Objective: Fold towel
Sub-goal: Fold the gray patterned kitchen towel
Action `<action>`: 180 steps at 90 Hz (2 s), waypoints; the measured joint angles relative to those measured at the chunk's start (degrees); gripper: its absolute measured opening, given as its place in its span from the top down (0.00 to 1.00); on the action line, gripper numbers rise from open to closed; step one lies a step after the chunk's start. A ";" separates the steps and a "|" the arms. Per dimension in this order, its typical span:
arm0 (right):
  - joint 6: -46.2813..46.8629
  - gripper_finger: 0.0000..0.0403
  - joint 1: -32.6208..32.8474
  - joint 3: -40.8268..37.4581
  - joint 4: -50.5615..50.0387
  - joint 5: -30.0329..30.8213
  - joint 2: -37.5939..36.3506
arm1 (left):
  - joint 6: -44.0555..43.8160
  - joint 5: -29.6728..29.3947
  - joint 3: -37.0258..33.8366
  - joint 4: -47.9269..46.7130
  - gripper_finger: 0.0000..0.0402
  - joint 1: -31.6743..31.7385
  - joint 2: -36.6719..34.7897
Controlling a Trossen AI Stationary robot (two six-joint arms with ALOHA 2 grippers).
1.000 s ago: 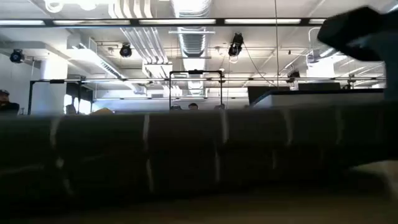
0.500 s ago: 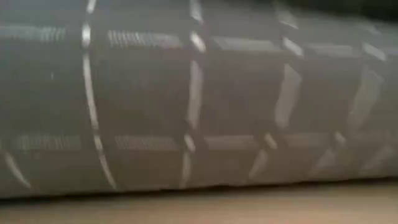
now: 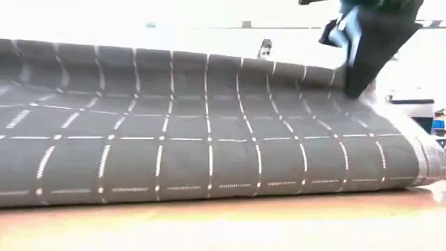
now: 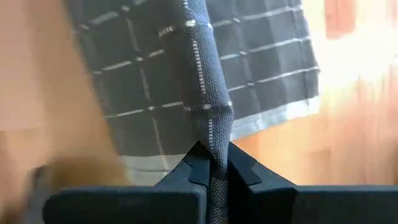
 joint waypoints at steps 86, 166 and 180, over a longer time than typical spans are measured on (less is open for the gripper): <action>-8.82 0.99 -12.14 -16.76 22.28 1.71 0.21 | -0.66 -1.85 -29.01 25.98 0.97 4.30 -14.14; -19.43 0.42 -11.94 -10.14 19.21 -3.36 0.05 | -3.35 -9.25 -26.50 28.00 0.63 4.30 -13.62; -21.20 0.46 -11.81 -13.55 23.78 -5.37 0.05 | -3.29 -6.44 -33.17 36.07 0.71 4.30 -13.64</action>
